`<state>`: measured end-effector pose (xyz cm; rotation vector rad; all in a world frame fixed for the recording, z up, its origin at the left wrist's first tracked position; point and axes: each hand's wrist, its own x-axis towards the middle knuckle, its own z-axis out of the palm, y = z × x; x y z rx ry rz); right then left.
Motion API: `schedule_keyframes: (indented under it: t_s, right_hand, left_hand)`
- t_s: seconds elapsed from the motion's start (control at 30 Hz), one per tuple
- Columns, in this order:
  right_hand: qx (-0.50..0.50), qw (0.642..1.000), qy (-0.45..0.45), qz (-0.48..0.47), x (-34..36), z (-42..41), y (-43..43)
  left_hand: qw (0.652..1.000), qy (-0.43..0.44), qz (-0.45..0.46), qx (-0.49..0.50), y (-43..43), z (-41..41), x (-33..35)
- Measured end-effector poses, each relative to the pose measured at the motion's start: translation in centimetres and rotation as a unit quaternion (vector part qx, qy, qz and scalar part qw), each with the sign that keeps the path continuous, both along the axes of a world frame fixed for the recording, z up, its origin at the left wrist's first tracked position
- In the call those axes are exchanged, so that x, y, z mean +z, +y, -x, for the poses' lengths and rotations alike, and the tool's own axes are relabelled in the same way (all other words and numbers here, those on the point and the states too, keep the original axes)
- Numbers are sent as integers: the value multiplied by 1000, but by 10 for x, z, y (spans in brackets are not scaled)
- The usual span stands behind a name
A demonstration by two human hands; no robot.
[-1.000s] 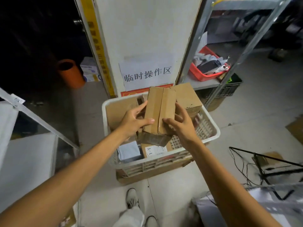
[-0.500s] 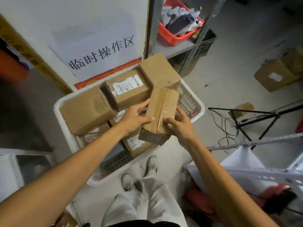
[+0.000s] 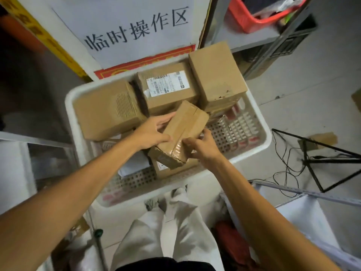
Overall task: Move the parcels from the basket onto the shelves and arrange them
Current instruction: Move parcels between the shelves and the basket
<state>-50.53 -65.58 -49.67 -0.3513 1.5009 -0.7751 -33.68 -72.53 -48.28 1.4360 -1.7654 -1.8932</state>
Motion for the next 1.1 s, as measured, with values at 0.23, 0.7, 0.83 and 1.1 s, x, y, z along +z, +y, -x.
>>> schedule_keyframes:
  t_s: [0.23, 0.7, 0.83, 1.1]
  right_hand:
    - [5, 999, 8, -32, -11, -14, 4]
    - [-105, 982, 89, -131, -20, -19, 11]
    - [-125, 980, 78, -135, -16, -32, 8]
    - [-125, 982, 50, -131, -8, -38, -4]
  left_hand:
    - [1000, -19, 10, -4, 6, -13, -15]
    - [998, -17, 24, -62, 8, -6, -50]
    - [989, -57, 96, -96, 7, -9, -44]
    - [847, -292, 321, -307, 19, 12, -22]
